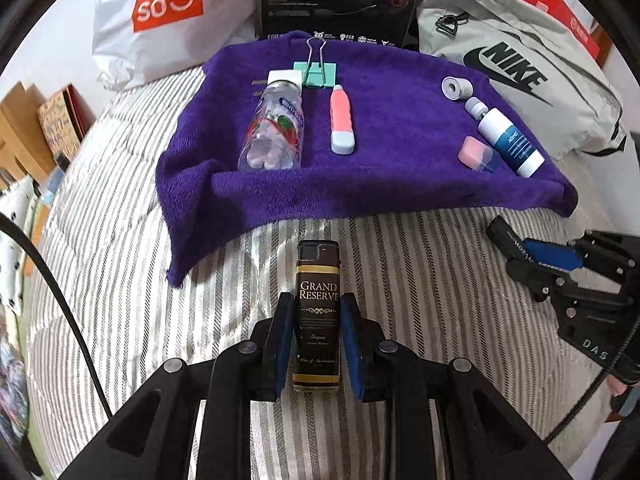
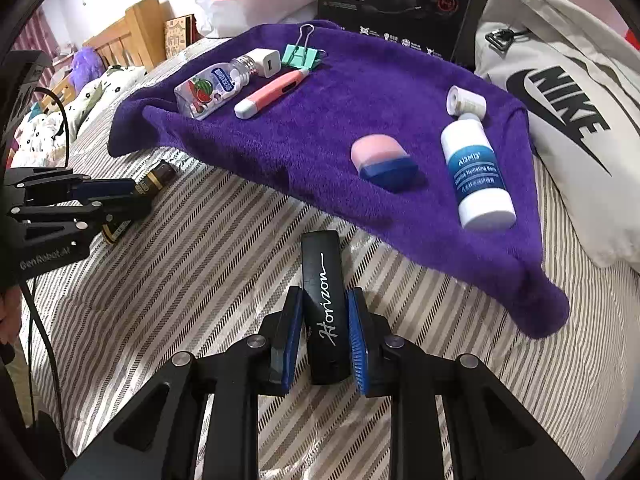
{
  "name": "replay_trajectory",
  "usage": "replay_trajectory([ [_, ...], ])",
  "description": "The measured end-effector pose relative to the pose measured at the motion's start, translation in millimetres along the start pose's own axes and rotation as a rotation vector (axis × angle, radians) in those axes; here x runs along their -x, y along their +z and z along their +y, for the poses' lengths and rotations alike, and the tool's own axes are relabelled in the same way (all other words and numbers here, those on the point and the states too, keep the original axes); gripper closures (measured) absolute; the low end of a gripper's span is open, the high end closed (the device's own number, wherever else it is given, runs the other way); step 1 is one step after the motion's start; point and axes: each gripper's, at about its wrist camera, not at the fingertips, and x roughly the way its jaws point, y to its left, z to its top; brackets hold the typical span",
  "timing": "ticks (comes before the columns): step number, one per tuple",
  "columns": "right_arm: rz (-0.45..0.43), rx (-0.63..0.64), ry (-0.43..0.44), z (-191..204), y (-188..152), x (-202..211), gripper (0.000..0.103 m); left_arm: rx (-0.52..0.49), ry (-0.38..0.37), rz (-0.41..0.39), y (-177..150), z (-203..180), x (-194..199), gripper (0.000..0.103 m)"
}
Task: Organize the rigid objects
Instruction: 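Carry the Grand Reserve bottle with left tool while right releases Horizon stick on towel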
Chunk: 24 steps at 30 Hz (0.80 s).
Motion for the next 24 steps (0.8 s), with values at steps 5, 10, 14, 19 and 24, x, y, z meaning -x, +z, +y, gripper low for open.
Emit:
replay_trajectory([
  [5, 0.007, -0.039, 0.035, -7.3, -2.5, 6.5, 0.081, 0.019, -0.057, 0.000, -1.6, 5.2, 7.7, 0.080],
  [10, -0.029, -0.077, 0.079, -11.8, -9.0, 26.6, 0.081, 0.044, -0.097, -0.027, -3.0, 16.8, 26.0, 0.080],
  [14, -0.046, -0.092, 0.078, -14.9, -9.3, 37.6, 0.081, 0.047, -0.107, -0.047, 2.3, 18.0, 35.6, 0.080],
  [19, -0.067, -0.101, 0.080, -19.9, -8.2, 52.0, 0.081, 0.038, -0.122, -0.073, 10.2, 15.4, 49.7, 0.080],
  [24, -0.083, -0.112, 0.080, -27.4, -3.7, 58.3, 0.081, 0.019, -0.125, -0.084, 22.9, 6.9, 55.6, 0.080],
])
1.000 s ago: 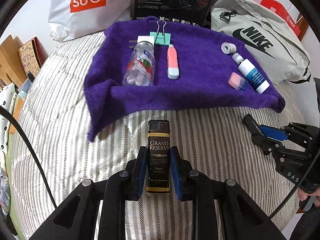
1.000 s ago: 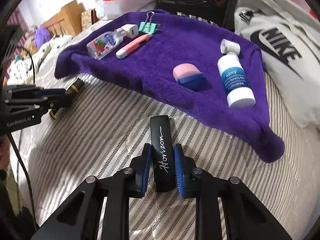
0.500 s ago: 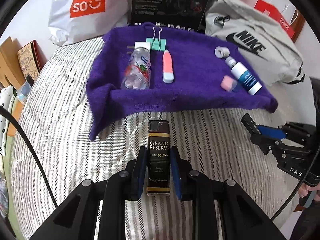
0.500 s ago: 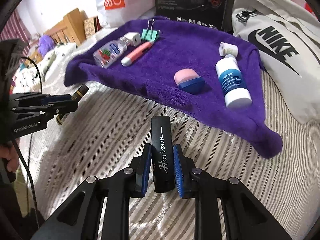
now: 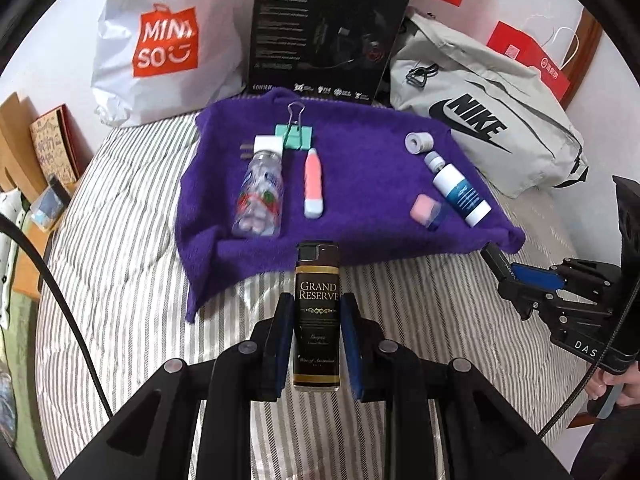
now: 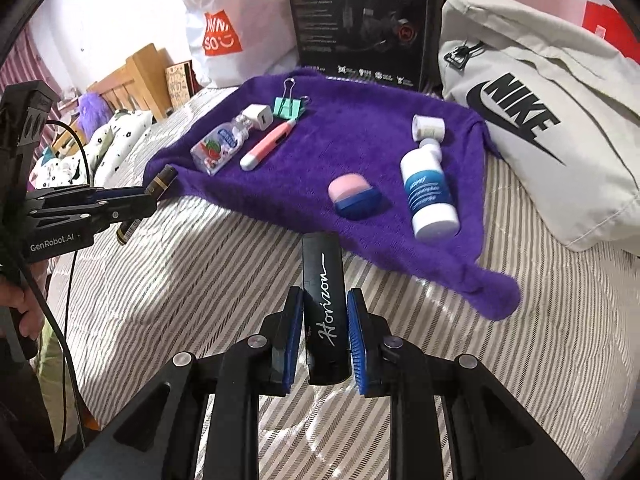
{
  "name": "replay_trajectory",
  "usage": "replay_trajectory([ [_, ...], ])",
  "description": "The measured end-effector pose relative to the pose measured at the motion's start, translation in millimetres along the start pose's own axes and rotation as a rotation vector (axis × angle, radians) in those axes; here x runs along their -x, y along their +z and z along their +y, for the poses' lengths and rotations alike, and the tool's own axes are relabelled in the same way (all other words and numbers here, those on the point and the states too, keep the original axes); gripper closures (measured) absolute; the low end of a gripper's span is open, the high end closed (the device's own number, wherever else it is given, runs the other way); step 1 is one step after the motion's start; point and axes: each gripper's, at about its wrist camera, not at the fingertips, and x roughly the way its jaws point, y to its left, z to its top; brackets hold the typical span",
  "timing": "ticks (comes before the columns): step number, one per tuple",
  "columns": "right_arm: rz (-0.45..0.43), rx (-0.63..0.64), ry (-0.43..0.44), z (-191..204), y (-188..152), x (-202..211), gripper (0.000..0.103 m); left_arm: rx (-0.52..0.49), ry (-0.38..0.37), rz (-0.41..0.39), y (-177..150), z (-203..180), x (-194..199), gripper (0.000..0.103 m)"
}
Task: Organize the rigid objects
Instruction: 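Carry the Grand Reserve bottle with left tool while right releases Horizon stick on towel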
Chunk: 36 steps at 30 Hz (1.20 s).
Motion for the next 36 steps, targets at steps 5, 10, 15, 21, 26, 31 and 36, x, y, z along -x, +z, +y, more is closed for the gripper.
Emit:
replay_trajectory([
  [5, -0.011, -0.012, 0.004, -6.4, 11.9, 0.9, 0.081, -0.021, -0.012, -0.004, 16.3, -7.9, -2.9, 0.080],
  [10, -0.026, -0.023, 0.006, -15.5, 30.2, 0.3, 0.081, -0.033, -0.020, 0.000, 33.6, -11.9, -12.1, 0.080],
  [15, -0.035, -0.031, 0.001, -24.4, 52.8, -6.6, 0.081, -0.038, -0.020, 0.004, 48.4, -12.0, -21.9, 0.080],
  [21, -0.038, -0.047, -0.033, -35.6, 87.4, -30.4, 0.081, -0.033, -0.021, 0.009, 62.4, -7.3, -32.8, 0.080],
  [26, -0.007, -0.049, -0.036, -38.7, 109.9, -63.1, 0.081, -0.027, -0.021, 0.022, 73.4, -1.2, -45.4, 0.080],
  [31, 0.038, -0.045, -0.055, -40.9, 121.2, -96.6, 0.081, -0.023, -0.024, 0.029, 82.9, 2.6, -55.7, 0.080],
  [36, 0.065, -0.020, -0.066, -38.5, 124.6, -114.1, 0.081, -0.027, -0.025, 0.033, 89.9, 5.1, -62.7, 0.080],
])
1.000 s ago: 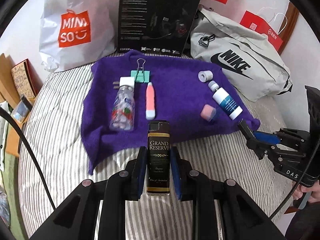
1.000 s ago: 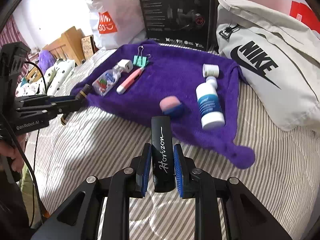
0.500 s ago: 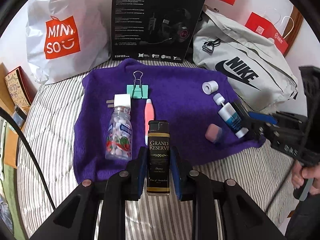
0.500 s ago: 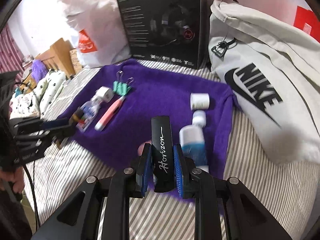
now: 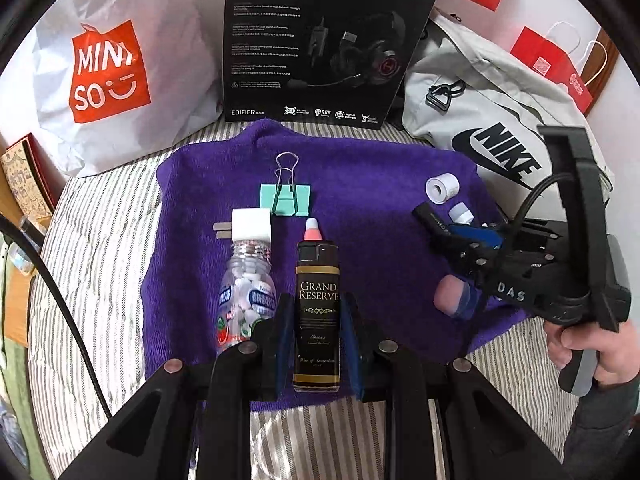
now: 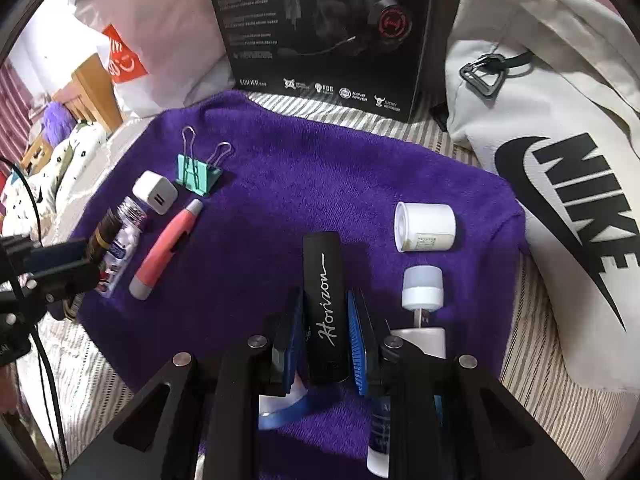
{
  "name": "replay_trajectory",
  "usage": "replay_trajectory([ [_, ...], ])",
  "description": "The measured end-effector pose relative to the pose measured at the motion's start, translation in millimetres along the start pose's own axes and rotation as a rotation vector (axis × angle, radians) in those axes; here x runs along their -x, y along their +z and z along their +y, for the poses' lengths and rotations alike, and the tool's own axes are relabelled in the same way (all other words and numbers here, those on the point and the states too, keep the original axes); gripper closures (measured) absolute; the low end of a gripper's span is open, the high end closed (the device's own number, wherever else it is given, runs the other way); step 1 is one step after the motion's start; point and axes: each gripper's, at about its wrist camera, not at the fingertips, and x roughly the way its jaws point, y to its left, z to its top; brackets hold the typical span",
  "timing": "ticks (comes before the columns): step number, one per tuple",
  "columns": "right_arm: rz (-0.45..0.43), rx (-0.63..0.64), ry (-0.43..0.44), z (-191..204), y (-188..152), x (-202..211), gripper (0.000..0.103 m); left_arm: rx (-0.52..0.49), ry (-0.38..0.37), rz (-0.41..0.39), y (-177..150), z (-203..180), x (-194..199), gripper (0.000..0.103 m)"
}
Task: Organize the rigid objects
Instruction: 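Carry the Grand Reserve bottle with left tool while right releases Horizon stick on towel, then lower the Grand Reserve bottle onto towel with left tool while right straightens ADMD bottle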
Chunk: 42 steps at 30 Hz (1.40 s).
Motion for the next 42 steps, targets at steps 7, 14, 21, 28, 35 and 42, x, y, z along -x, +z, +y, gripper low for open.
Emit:
replay_trajectory([
  [7, 0.009, 0.011, 0.001, 0.7, 0.5, -7.9, 0.080, 0.002, -0.007, 0.006, 8.0, 1.7, -8.1, 0.080],
  [14, 0.005, 0.014, 0.016, -0.3, -2.7, -0.2, 0.065, -0.006, -0.014, 0.013, 13.8, -0.9, -16.3, 0.080],
  [21, -0.056, 0.000, 0.004, -10.7, -11.7, 32.7, 0.060, -0.030, -0.017, 0.034, 21.8, -11.5, -31.1, 0.080],
  [28, -0.072, -0.004, -0.006, -16.3, -31.0, 54.2, 0.059, -0.064, -0.019, 0.063, 37.6, -30.0, -56.6, 0.080],
  [35, -0.084, -0.014, 0.003, -19.0, -48.1, 66.0, 0.059, -0.070, 0.006, 0.079, 58.0, -40.4, -81.3, 0.080],
  [42, -0.080, -0.008, 0.006, -20.8, -55.3, 64.4, 0.059, -0.088, 0.067, 0.094, 68.7, -47.1, -99.8, 0.080],
])
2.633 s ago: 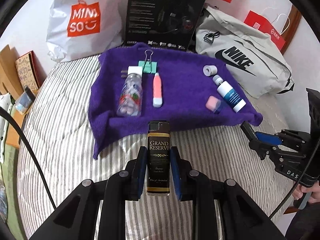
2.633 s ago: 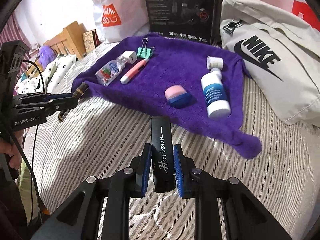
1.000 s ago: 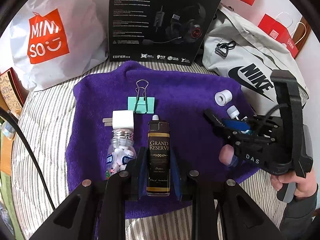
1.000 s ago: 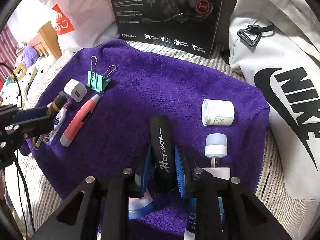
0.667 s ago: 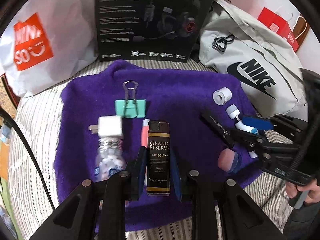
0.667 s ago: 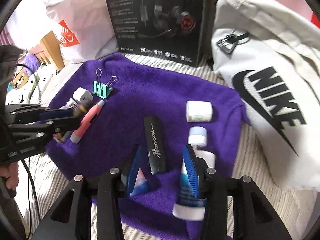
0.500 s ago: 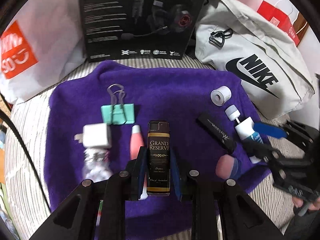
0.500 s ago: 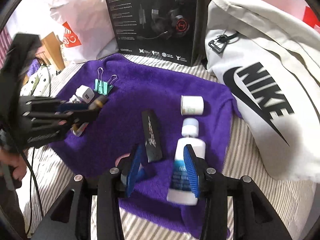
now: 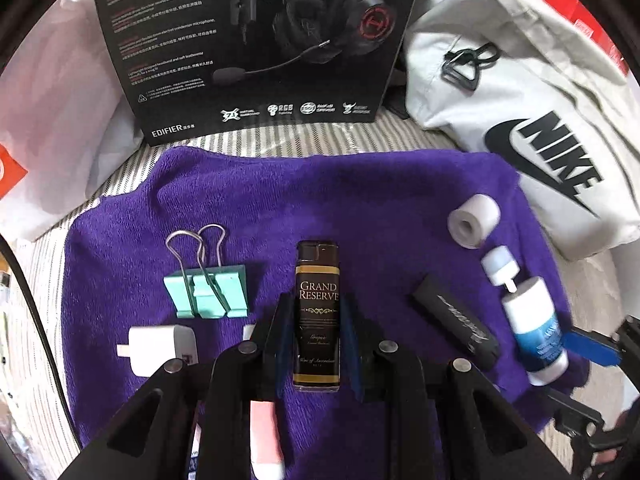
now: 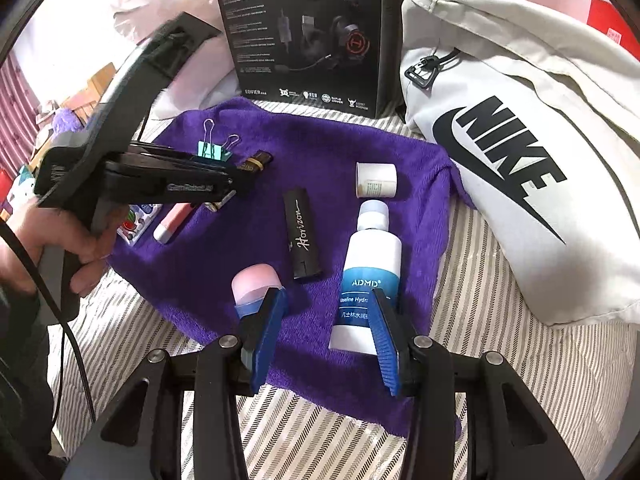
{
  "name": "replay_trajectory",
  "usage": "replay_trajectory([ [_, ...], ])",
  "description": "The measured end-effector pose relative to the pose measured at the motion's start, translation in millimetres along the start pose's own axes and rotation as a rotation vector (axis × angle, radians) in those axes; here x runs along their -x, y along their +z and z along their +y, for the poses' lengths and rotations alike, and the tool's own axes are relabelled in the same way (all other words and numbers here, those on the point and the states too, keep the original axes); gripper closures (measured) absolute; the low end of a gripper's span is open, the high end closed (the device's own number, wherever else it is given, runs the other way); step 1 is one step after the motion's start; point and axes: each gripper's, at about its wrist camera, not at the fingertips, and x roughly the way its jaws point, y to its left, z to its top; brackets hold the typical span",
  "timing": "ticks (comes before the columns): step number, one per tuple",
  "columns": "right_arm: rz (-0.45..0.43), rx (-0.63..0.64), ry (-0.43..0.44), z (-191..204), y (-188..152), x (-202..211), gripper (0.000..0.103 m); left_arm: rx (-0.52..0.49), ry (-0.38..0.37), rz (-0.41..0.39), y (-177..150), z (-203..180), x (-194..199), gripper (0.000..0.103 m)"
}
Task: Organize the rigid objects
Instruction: 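Lower the Grand Reserve bottle onto towel with left tool while right straightens ADMD bottle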
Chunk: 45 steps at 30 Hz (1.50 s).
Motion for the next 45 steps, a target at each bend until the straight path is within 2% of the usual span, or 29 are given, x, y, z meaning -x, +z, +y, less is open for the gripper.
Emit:
replay_trajectory([
  [7, -0.008, -0.020, 0.018, -1.4, -2.0, 3.9, 0.059, -0.030, 0.046, -0.007, 1.1, -8.2, -4.4, 0.080],
  [13, -0.013, -0.039, 0.020, -3.2, -8.0, 11.0, 0.059, -0.031, 0.054, 0.003, -0.7, -10.5, -4.5, 0.077],
  [18, -0.013, -0.061, 0.019, -4.6, -10.4, 12.0, 0.058, -0.027, 0.043, 0.014, -12.3, -11.9, 6.8, 0.064],
  [21, -0.003, -0.074, 0.019, -4.9, -13.1, 8.9, 0.058, -0.026, 0.035, 0.016, -17.2, -14.8, 9.9, 0.059],
  [25, 0.008, -0.078, 0.008, -4.2, -17.0, 6.3, 0.053, -0.035, 0.031, 0.025, -20.5, -20.4, 16.1, 0.056],
  [30, 0.017, -0.100, 0.005, -2.9, -22.4, 5.4, 0.052, -0.037, 0.017, 0.004, -26.9, -25.2, 35.6, 0.037],
  [39, 0.024, -0.118, -0.040, 5.3, -24.1, 2.9, 0.051, -0.033, 0.018, 0.007, -42.6, -24.6, 55.5, 0.027],
  [42, 0.026, -0.125, -0.049, 5.8, -24.0, 3.2, 0.050, 0.000, -0.035, 0.029, -55.5, -18.2, 64.2, 0.025],
  [43, 0.028, -0.125, -0.053, 6.1, -23.3, 2.7, 0.050, 0.018, -0.060, 0.028, -60.1, -16.0, 68.6, 0.024],
  [45, 0.031, -0.125, -0.057, 6.4, -22.3, 1.5, 0.050, 0.029, -0.051, 0.024, -66.0, -14.9, 71.5, 0.015],
])
